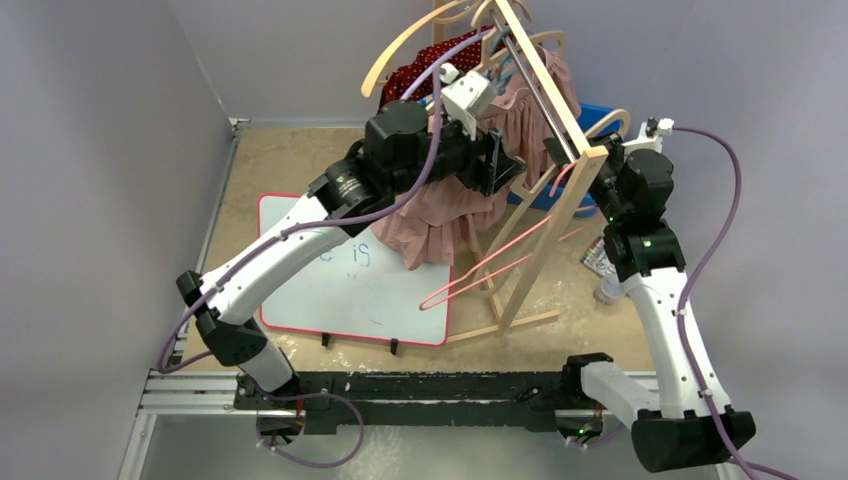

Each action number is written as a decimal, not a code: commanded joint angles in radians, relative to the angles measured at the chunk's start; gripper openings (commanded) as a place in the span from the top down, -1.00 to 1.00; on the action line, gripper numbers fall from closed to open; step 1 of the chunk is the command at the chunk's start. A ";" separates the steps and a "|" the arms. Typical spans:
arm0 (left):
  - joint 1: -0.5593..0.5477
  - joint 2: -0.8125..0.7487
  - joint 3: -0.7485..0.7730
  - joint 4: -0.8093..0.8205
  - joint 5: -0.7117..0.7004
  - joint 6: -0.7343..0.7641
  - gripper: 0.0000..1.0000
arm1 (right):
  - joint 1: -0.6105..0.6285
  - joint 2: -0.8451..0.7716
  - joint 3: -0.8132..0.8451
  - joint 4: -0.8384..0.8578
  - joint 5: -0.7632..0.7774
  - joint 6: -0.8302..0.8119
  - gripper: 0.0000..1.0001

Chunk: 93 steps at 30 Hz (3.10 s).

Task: Remove the skirt from the hanger
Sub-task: Place the hanger at the clothesline.

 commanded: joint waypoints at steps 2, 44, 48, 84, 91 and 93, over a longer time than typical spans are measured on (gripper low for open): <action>0.004 -0.140 -0.023 0.037 -0.054 0.009 -0.49 | 0.000 -0.064 -0.004 0.070 0.049 0.110 1.00; -0.211 -0.528 -0.728 0.080 -0.369 -0.051 0.01 | 0.000 -0.134 -0.072 0.297 -0.045 0.555 1.00; -0.210 -0.546 -0.756 0.110 -0.414 -0.033 0.15 | -0.001 -0.146 -0.089 0.304 -0.047 0.566 1.00; -0.209 -0.253 -0.194 -0.330 -0.255 -0.031 1.00 | 0.000 -0.300 0.072 -0.074 0.179 -0.661 -0.89; -0.209 -0.217 -0.107 -0.383 -0.217 0.022 1.00 | 0.000 -0.339 0.145 -0.089 0.260 -0.701 -0.88; -0.209 -0.212 -0.087 -0.389 -0.207 0.031 1.00 | -0.001 -0.359 0.152 -0.080 0.265 -0.697 -0.87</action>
